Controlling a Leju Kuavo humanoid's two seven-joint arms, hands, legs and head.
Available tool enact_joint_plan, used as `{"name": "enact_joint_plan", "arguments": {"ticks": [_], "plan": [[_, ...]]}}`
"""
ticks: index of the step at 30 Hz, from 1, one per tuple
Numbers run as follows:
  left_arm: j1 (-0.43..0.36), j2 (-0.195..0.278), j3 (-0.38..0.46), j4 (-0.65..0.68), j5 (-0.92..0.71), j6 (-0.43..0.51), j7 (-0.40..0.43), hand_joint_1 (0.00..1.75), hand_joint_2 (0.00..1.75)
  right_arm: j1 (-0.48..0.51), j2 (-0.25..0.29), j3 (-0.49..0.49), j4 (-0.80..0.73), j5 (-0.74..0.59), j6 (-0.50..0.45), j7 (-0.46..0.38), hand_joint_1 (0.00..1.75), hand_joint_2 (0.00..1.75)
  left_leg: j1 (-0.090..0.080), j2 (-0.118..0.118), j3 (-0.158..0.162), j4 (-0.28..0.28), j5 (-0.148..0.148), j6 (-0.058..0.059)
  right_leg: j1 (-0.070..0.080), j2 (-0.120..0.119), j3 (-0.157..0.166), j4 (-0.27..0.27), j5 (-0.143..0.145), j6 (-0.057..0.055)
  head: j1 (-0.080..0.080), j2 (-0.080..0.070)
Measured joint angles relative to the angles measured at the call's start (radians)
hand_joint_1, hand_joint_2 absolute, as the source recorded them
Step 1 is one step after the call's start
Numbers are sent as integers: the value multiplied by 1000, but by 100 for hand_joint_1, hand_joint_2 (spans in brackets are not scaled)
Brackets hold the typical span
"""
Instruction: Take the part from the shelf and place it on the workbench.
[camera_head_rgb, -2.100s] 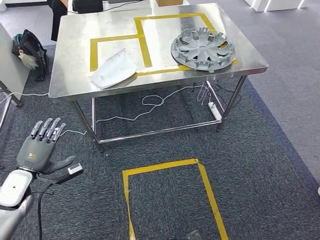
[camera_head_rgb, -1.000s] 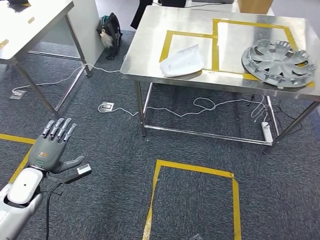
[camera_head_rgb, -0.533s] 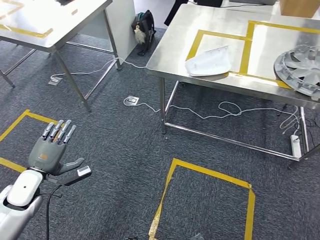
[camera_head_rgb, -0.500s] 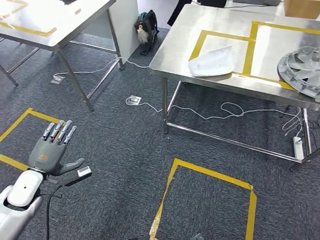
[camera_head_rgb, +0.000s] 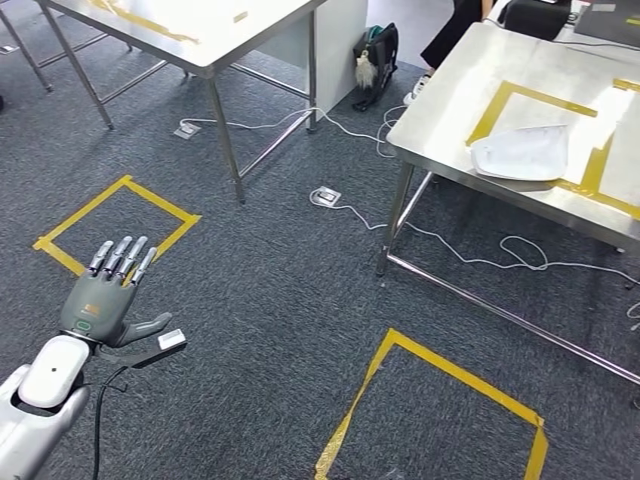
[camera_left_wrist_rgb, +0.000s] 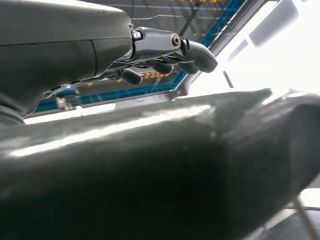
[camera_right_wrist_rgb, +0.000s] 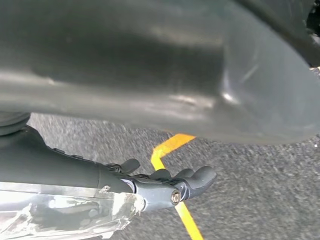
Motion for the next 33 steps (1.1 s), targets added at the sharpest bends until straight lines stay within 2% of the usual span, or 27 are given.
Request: {"name": "enact_joint_plan", "arguments": {"ticks": [1,3,4,5,6,7,8,9,11,12,13,14,15,16,18,20,22,23,24,25,26,27,28,29,30,31,33], "plan": [[-2,0,-1,0,0,0,2,0,0,-1,0,0,0,0,0,0,0,0,0,-14,1,1,1,-1,-1,12,31,-69,40,-3,0,0],[-9,-2,-3,1,0,1,7,0,0,-2,-1,0,0,0,-1,0,0,0,0,-41,-3,4,3,-7,-7,57,93,-203,92,-7,0,0],[-13,-3,-4,2,0,1,8,0,0,-3,-2,0,0,0,-1,0,0,0,0,-53,-7,4,5,-12,-8,73,110,-236,99,-8,-1,0],[-16,-3,-5,2,0,1,8,0,0,-3,-2,0,0,0,-2,0,0,0,2,-64,-12,4,9,-19,-8,78,116,-248,97,-9,-1,0],[-18,-2,-7,3,0,1,8,0,0,-3,-2,0,0,0,-2,1,0,0,4,-76,-15,1,13,-26,-7,67,118,-250,100,-12,-1,0],[-17,-1,-9,3,0,1,8,0,0,-4,-2,0,0,0,-2,1,0,0,5,-75,-18,1,14,-32,-7,57,120,-253,103,-18,-1,0],[-18,1,-10,4,0,1,8,0,0,-5,-2,0,0,0,-2,1,0,0,4,-58,-23,9,8,-38,-8,45,122,-257,106,-24,-4,0],[-21,2,-12,4,0,1,8,0,0,-5,-2,0,0,0,-2,1,0,0,2,-29,-37,37,-10,-42,-9,32,124,-261,109,-29,-7,0],[-27,2,-15,5,0,2,8,0,0,-5,-3,0,0,0,-3,1,0,0,0,31,-93,151,-71,-49,-7,5,126,-265,111,-35,-12,0],[-28,0,-16,6,0,2,8,0,0,-4,-3,0,0,0,-3,1,0,0,1,43,-127,222,-101,-51,-6,-10,125,-265,110,-36,-12,0],[-27,-1,-18,6,0,2,8,0,0,-3,-3,0,0,0,-3,1,0,0,3,46,-152,273,-117,-53,-5,-24,124,-265,109,-37,-12,0],[-25,-2,-20,8,0,2,8,0,0,-3,-3,0,0,0,-3,1,0,0,4,48,-161,295,-116,-54,-5,-38,124,-265,108,-37,-13,0],[-25,-2,-22,9,0,2,8,0,0,-3,-3,0,0,0,-3,1,0,0,5,51,-146,267,-94,-55,-5,-52,125,-265,107,-36,-13,0],[-25,-2,-23,10,0,2,8,0,0,-4,-3,0,0,0,-3,1,0,0,5,58,-114,211,-63,-55,-5,-64,126,-264,106,-35,-13,0],[-29,-2,-24,10,0,3,8,0,0,-6,-4,0,1,0,-2,1,0,0,2,103,-34,66,-12,-51,-1,-87,130,-263,100,-28,-13,0],[-34,-3,-26,11,0,5,8,0,0,-7,-4,0,1,0,0,1,0,0,-4,128,0,0,-2,-40,7,-106,135,-263,94,-19,-11,0],[-37,-2,-30,13,0,8,10,0,0,-7,-5,0,1,-1,2,1,0,0,-7,103,-3,-2,-1,-26,8,-124,140,-265,91,-10,-10,0],[-37,-1,-30,14,0,10,11,0,0,-8,-5,0,1,0,3,1,0,0,-6,92,-4,-3,0,-20,6,-117,139,-261,85,-4,-10,0],[-40,0,-31,15,0,12,12,0,0,-8,-5,0,1,0,3,1,0,0,-5,81,-4,-4,2,-13,3,-96,130,-242,70,1,-9,0],[-43,0,-31,16,0,13,13,0,0,-8,-5,0,1,1,3,0,0,0,-2,70,-4,-5,4,-7,0,-67,110,-199,44,5,-8,0],[-46,-2,-31,18,0,14,13,0,0,-7,-5,0,1,2,2,0,0,0,-2,58,-5,-5,4,-3,-1,-36,79,-134,11,7,-6,0],[-48,-3,-32,19,0,15,13,0,0,-6,-5,0,1,3,2,0,0,0,-2,46,-5,-5,5,0,-1,-17,42,-57,-22,6,-5,0],[-49,-5,-33,21,0,16,12,0,0,-4,-5,0,1,4,2,0,0,0,-2,32,-5,-4,5,2,0,-10,8,10,-44,6,-5,0],[-49,-7,-35,24,0,16,11,0,0,-3,-5,0,1,5,2,0,0,0,-3,17,-5,-4,5,2,0,-7,-14,46,-47,4,-5,0],[-49,-7,-36,26,0,16,11,0,0,-2,-5,0,1,5,2,0,0,0,-3,2,-5,-4,6,2,0,-4,-16,37,-29,2,-5,0],[-49,-8,-37,28,0,16,11,0,0,-2,-5,0,1,6,2,0,0,0,-3,-13,-5,-3,6,1,0,2,1,-8,5,0,-5,0],[-50,-8,-40,30,0,16,11,0,0,-3,-5,0,1,6,2,0,0,0,-3,-41,-6,0,7,-3,-6,46,65,-154,76,-3,-4,0]]}}
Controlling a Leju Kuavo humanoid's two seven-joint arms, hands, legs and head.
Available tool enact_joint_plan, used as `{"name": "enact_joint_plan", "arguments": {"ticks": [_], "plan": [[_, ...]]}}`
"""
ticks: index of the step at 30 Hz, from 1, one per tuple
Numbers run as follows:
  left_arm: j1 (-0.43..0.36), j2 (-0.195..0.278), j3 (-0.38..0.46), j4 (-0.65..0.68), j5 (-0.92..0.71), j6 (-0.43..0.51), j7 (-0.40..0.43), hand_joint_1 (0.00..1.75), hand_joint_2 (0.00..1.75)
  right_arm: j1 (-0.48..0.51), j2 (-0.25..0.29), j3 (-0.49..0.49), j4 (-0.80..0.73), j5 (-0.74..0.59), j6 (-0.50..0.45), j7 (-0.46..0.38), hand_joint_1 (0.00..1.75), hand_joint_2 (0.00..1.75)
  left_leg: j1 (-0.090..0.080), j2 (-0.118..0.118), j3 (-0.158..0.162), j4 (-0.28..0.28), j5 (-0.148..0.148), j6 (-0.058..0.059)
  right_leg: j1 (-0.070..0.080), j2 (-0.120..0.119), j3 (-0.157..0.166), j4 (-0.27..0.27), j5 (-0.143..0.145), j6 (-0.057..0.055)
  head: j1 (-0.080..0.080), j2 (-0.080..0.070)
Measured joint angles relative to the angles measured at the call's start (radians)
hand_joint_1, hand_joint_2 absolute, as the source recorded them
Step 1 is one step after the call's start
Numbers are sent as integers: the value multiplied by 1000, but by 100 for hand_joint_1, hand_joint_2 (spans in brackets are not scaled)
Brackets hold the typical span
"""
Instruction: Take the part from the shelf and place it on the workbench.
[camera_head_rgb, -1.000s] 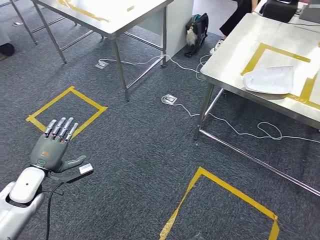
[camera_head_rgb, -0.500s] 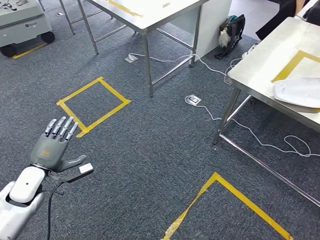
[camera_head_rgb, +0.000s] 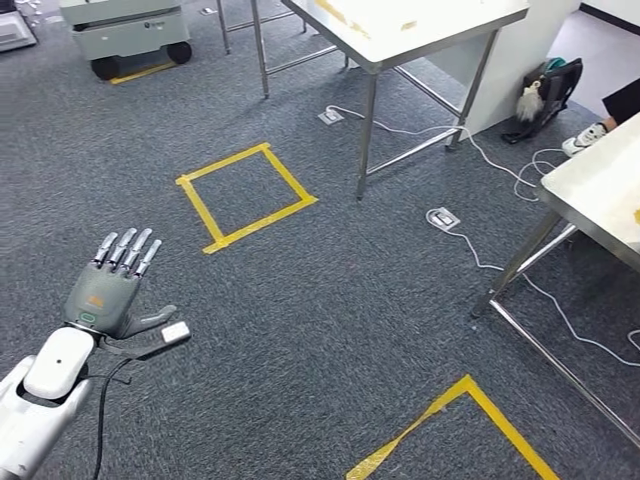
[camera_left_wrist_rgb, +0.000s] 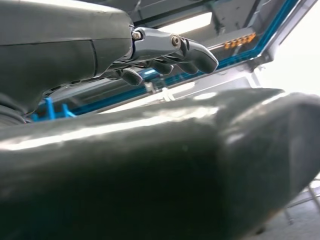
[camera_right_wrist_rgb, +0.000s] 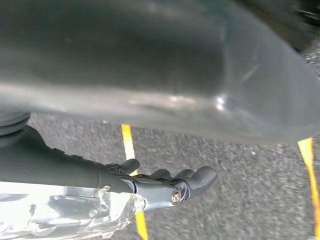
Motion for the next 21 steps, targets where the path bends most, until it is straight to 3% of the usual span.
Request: {"name": "enact_joint_plan", "arguments": {"ticks": [2,4,5,7,8,9,11,12,14,15,17,18,20,21], "plan": [[-4,0,-2,2,0,1,0,0,0,0,0,0,0,1,0,0,0,0,1,-25,-8,3,3,-10,-5,35,41,-83,24,-2,0,0],[-7,1,-3,4,0,2,0,0,0,-1,0,0,0,1,0,1,0,0,5,-48,-16,2,10,-22,-3,22,47,-91,24,-9,-1,0],[-6,3,-3,6,0,2,0,0,0,-2,0,0,0,2,0,1,0,0,6,-39,-20,3,9,-27,-2,11,47,-92,26,-15,-1,0],[-8,5,-3,9,0,2,0,0,0,-4,-1,0,0,2,-1,1,0,0,3,20,-44,48,-20,-35,-1,-13,49,-98,31,-28,-5,0],[-10,5,-4,10,0,2,0,0,0,-3,-1,0,0,2,-1,0,0,0,1,57,-69,100,-51,-38,0,-27,50,-100,32,-32,-8,0],[-12,4,-5,11,0,2,0,0,0,-2,-1,0,0,2,-1,0,0,0,1,77,-100,166,-84,-42,2,-41,50,-101,31,-35,-9,0],[-11,1,-8,13,0,3,0,0,0,1,-2,0,0,2,-2,0,0,0,4,85,-153,278,-124,-46,3,-72,50,-101,29,-37,-10,0],[-10,0,-8,14,0,3,0,0,0,1,-2,0,0,3,-2,0,0,0,5,87,-157,288,-117,-48,3,-87,50,-101,28,-37,-10,0],[-9,0,-9,17,0,4,0,0,0,-1,-2,0,0,3,-2,0,0,0,7,104,-106,199,-62,-49,3,-115,53,-101,24,-34,-10,0],[-10,0,-9,17,0,5,0,0,0,-2,-2,0,1,3,-2,0,0,0,6,130,-66,128,-34,-51,5,-127,56,-100,21,-30,-10,0],[-15,-1,-9,18,0,8,0,0,0,-3,-3,0,1,4,-3,0,0,0,1,167,-12,30,-9,-43,12,-149,60,-96,12,-21,-9,0],[-16,-1,-9,19,0,10,0,0,0,-3,-3,0,1,4,-4,0,0,0,-3,170,-6,14,-11,-37,15,-161,62,-96,9,-16,-8,0],[-16,1,-9,21,0,11,0,0,0,-4,-3,0,1,4,-5,0,0,0,-4,144,-8,9,-11,-22,14,-181,66,-96,2,-7,-6,0],[-16,2,-8,21,0,12,0,0,0,-5,-3,0,1,4,-6,0,0,0,-3,132,-8,8,-10,-16,12,-169,64,-88,-7,-2,-5,0]]}}
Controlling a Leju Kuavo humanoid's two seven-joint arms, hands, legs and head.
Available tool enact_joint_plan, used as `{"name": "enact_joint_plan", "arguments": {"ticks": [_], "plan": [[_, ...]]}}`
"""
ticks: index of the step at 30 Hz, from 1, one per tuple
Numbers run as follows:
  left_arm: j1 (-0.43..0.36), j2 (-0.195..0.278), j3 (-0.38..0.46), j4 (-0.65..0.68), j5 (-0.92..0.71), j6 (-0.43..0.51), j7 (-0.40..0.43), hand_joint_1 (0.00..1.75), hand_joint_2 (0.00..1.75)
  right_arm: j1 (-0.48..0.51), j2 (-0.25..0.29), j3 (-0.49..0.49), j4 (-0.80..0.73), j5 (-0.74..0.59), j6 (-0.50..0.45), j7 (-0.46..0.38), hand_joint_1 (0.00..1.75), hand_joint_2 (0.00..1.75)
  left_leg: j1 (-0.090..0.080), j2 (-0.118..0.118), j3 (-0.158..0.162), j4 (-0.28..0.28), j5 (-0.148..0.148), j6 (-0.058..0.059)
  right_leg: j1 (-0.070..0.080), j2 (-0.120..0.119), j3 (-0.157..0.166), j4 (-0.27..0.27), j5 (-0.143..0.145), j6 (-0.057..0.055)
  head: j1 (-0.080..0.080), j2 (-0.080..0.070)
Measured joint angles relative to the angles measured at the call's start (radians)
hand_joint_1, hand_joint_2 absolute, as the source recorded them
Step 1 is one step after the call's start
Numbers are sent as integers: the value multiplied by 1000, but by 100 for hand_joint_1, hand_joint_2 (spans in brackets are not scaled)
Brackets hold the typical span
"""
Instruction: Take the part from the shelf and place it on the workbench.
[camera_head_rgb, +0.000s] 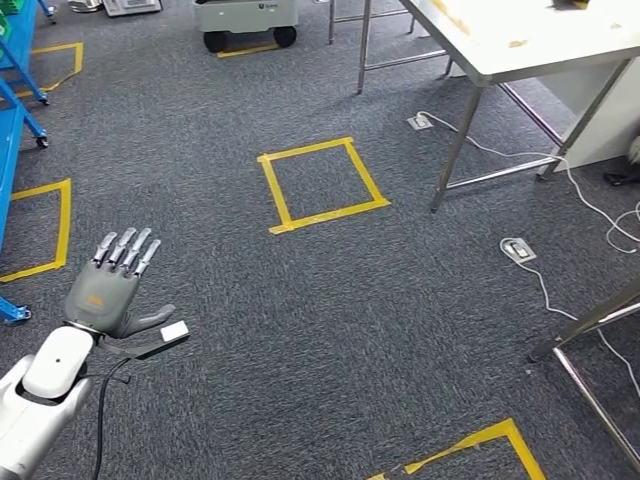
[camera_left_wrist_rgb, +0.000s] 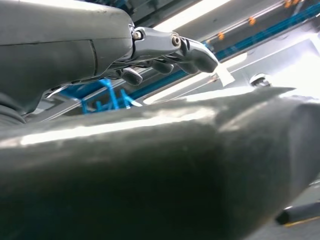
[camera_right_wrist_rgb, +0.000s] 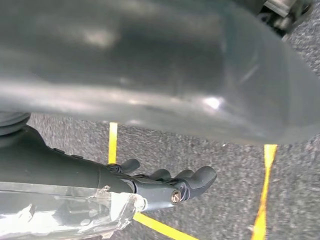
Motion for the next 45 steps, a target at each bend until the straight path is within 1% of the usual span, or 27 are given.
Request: {"name": "enact_joint_plan", "arguments": {"ticks": [1,3,5,6,7,8,10,12,14,16,18,20,21,22,23,25,27,29,30,32,34,36,37,39,41,43,45], "plan": [[-2,1,0,1,0,1,0,0,0,-1,0,0,0,0,0,0,0,0,2,-12,0,-1,2,6,-3,24,-11,26,-17,4,2,0],[-6,0,0,1,0,2,0,0,0,1,0,0,0,0,-1,-1,0,0,4,-36,1,-2,3,15,-5,88,-67,146,-77,8,8,0],[-5,-2,-1,2,0,2,0,0,0,4,0,0,0,0,-1,-1,0,0,3,-65,1,-1,3,19,-5,113,-138,279,-121,7,10,0],[-4,-4,-1,3,0,2,0,0,0,5,0,0,0,-1,-1,0,0,0,3,-81,1,-1,3,19,-4,117,-155,300,-115,5,10,0],[-4,-4,-1,4,0,2,0,0,0,6,0,0,0,-1,-1,0,0,0,3,-96,2,-1,3,19,-5,122,-152,277,-89,2,10,0],[-4,-5,-1,5,0,2,0,0,0,5,0,0,0,-1,-1,0,0,0,4,-112,3,0,3,18,-6,131,-129,215,-48,0,10,0],[-5,-5,-1,6,0,2,0,0,0,4,0,0,0,-1,-1,-1,0,0,5,-140,1,2,4,13,-14,186,-65,72,16,-1,9,0],[-6,-6,-1,6,0,3,0,0,0,3,0,0,0,-1,-1,-1,0,0,8,-165,-5,1,9,1,-18,222,-34,10,31,-2,9,0],[-4,-4,-1,7,0,4,0,0,0,3,0,0,0,-2,-1,0,0,0,14,-185,-11,-5,16,-14,-14,203,-30,5,35,-12,9,0],[-4,0,-1,7,0,4,0,0,0,1,0,0,0,-2,-2,0,0,0,12,-142,-25,17,0,-24,-13,175,-26,-4,41,-26,5,0],[-7,0,-1,8,0,4,0,0,0,2,-1,0,0,-2,-3,-1,0,0,8,-73,-73,116,-58,-30,-10,145,-24,-10,44,-36,1,0],[-6,-2,-2,9,0,4,0,0,0,5,-1,0,0,-2,-3,-1,0,0,9,-49,-134,249,-113,-36,-8,112,-24,-11,43,-38,1,0],[-3,-3,-2,9,0,4,0,0,0,6,-1,0,0,-2,-3,-1,0,0,10,-47,-148,281,-118,-38,-7,96,-25,-10,43,-39,0,0],[-1,-3,-2,10,0,4,0,0,0,6,-1,0,0,-2,-3,-1,0,0,11,-44,-141,272,-105,-39,-7,80,-25,-10,42,-39,0,0],[-1,-3,-2,11,0,4,0,0,0,5,-1,0,0,-2,-3,-1,0,0,11,-36,-112,224,-77,-39,-7,66,-24,-10,41,-38,0,0],[-3,-3,-2,11,0,4,0,0,0,3,-1,0,0,-2,-3,-1,0,0,7,11,-28,79,-22,-37,-3,41,-21,-8,37,-32,-1,0],[-7,-3,-1,11,0,5,0,0,0,2,-2,0,0,-2,-3,-1,0,0,2,41,17,-3,-4,-26,4,18,-18,-6,32,-23,-1,0],[-6,-2,-1,11,0,5,0,0,0,2,-2,0,0,-2,-3,-1,0,0,-1,20,15,-10,-3,-13,5,-5,-13,-9,29,-14,0,0],[-5,-1,-1,11,0,6,0,0,0,1,-2,0,0,-2,-3,-1,0,0,0,7,14,-12,-1,-7,3,0,-13,-5,24,-7,0,0],[-7,0,-1,11,0,5,0,0,0,0,-2,0,0,-2,-3,-1,0,0,6,-17,15,-15,3,5,-2,49,-36,48,-10,4,5,0],[-8,-1,-1,11,0,5,0,0,0,3,-2,0,0,-2,-3,-1,0,0,9,-40,14,-15,5,12,-5,104,-100,184,-75,9,11,0],[-6,-4,-2,12,0,5,0,0,0,6,-2,0,0,-2,-3,-1,0,0,9,-68,13,-15,5,15,-6,116,-158,292,-107,10,13,0],[-5,-5,-3,12,0,5,0,0,0,7,-2,0,0,-2,-3,-1,0,0,9,-83,13,-15,5,14,-6,118,-161,290,-93,9,13,0],[-4,-6,-3,12,0,5,0,0,0,6,-2,0,0,-2,-3,-1,0,0,11,-111,14,-13,6,11,-10,136,-112,176,-22,8,13,0],[-6,-6,-3,12,0,5,0,0,0,4,-1,0,0,-2,-3,-1,0,0,12,-137,10,-9,7,1,-20,189,-50,46,25,8,12,0],[-6,-6,-3,13,0,5,0,0,0,4,-1,0,0,-2,-3,-1,0,0,14,-162,2,-10,13,-13,-22,214,-27,5,29,2,11,0],[-4,-3,-3,13,0,6,0,0,0,3,-1,0,0,-2,-3,0,0,0,19,-177,-3,-15,18,-26,-18,188,-25,3,35,-13,11,0]]}}
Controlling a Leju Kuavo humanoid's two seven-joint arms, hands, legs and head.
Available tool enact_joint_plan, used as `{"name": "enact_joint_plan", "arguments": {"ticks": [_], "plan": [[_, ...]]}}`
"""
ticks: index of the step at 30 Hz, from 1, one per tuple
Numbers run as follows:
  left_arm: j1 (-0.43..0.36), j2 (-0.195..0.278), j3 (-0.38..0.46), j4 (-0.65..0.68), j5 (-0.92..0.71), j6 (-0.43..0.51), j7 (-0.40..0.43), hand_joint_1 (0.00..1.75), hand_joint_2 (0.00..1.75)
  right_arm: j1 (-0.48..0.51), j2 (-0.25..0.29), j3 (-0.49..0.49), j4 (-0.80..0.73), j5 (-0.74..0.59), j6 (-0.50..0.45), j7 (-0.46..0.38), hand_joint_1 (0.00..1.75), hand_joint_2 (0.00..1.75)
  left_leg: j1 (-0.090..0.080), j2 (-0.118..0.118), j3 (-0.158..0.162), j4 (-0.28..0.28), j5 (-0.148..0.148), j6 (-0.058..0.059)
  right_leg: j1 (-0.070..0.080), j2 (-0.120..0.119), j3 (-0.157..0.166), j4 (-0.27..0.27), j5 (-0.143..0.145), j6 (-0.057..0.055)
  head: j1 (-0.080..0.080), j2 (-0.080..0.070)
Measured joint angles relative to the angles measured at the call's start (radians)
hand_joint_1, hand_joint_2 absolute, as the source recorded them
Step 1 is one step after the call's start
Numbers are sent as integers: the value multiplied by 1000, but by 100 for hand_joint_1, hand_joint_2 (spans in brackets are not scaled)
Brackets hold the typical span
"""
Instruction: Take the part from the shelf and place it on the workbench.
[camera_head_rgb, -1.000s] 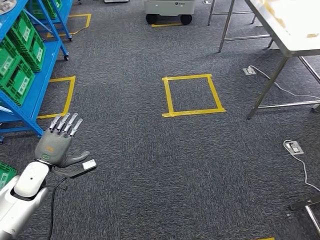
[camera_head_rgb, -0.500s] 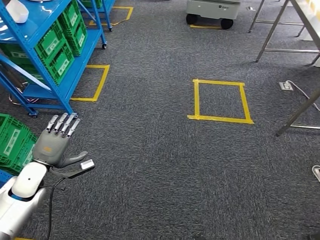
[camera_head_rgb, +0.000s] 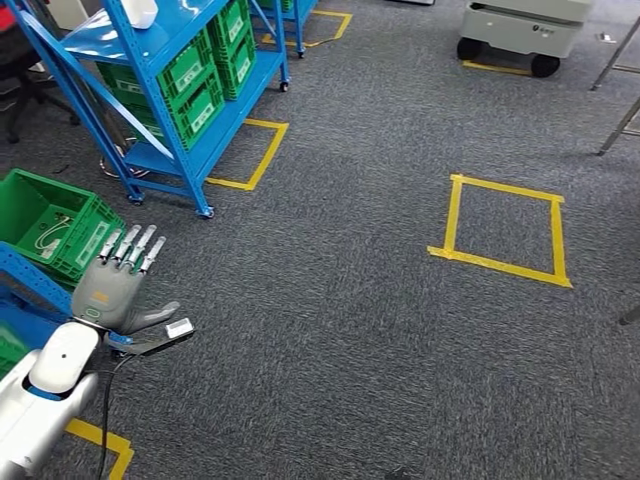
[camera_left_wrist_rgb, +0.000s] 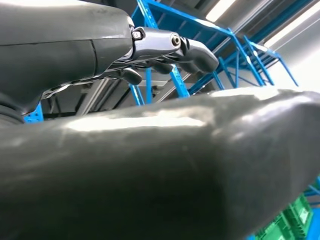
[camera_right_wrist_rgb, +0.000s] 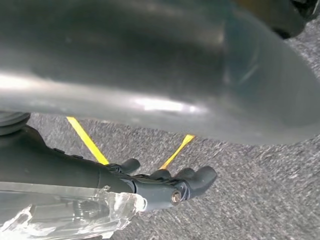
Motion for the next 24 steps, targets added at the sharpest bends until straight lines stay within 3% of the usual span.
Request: {"name": "enact_joint_plan", "arguments": {"ticks": [2,4,6,7,8,9,11,13,15,17,19,21,22,23,24], "plan": [[-1,4,0,0,0,0,4,0,0,-1,-1,0,0,0,-1,-1,0,0,-3,43,-23,40,-28,-7,0,-27,2,-7,5,-15,-5,0],[-6,4,-1,0,0,0,9,0,0,0,-1,0,0,0,-2,-2,0,0,-7,108,-81,163,-94,-13,3,-56,2,-10,6,-24,-10,0],[-4,2,-3,1,0,0,10,0,0,2,-1,0,0,0,-2,-2,0,0,-7,129,-137,284,-138,-16,5,-87,2,-10,4,-27,-10,0],[-2,2,-4,1,0,0,11,0,0,2,-2,0,0,0,-2,-2,0,0,-6,132,-142,299,-134,-17,6,-102,2,-10,4,-27,-10,0],[-1,2,-4,1,0,0,11,0,0,1,-2,0,0,0,-2,-2,0,0,-6,135,-126,270,-112,-17,6,-116,3,-10,2,-26,-10,0],[-1,2,-4,1,0,0,12,0,0,0,-2,0,0,0,-2,-2,0,0,-7,147,-90,208,-78,-16,5,-130,5,-10,1,-24,-10,0],[-6,2,-4,1,0,0,13,0,0,-1,-2,0,0,0,-2,-2,0,0,-12,196,-12,67,-27,-11,11,-153,10,-8,-5,-17,-12,0],[-8,0,-3,1,0,0,11,0,0,-2,-2,0,0,0,-4,-2,0,0,-17,221,18,7,-17,-1,19,-175,14,-7,-11,-7,-11,0],[-3,-3,3,1,1,-2,-2,0,0,-2,-2,0,0,0,-8,0,0,0,-17,195,16,2,-17,11,19,-193,17,-9,-16,4,-10,0],[2,-12,15,1,2,-7,-22,0,0,-4,-1,0,0,0,-11,2,0,0,-11,170,16,-1,-14,23,13,-154,5,22,-40,15,-6,0],[4,-25,26,1,2,-14,-34,0,0,-2,-1,0,0,-2,-11,2,0,0,-7,146,16,-2,-13,32,9,-94,-48,138,-98,23,-1,0],[12,-38,30,1,2,-20,-38,0,0,3,-2,0,0,-4,-10,2,0,0,-7,118,16,-1,-13,36,9,-75,-117,270,-145,25,1,0],[18,-43,31,1,2,-22,-38,0,0,5,-2,0,0,-6,-9,2,0,0,-7,103,16,-1,-13,36,9,-73,-134,293,-142,25,1,0],[22,-47,33,1,2,-23,-38,0,0,5,-2,0,0,-6,-9,2,0,0,-7,88,17,0,-13,36,9,-71,-131,274,-118,24,1,0],[25,-50,35,1,2,-24,-38,0,0,5,-2,0,0,-7,-9,2,0,0,-6,73,17,0,-13,34,7,-63,-109,217,-80,23,1,0]]}}
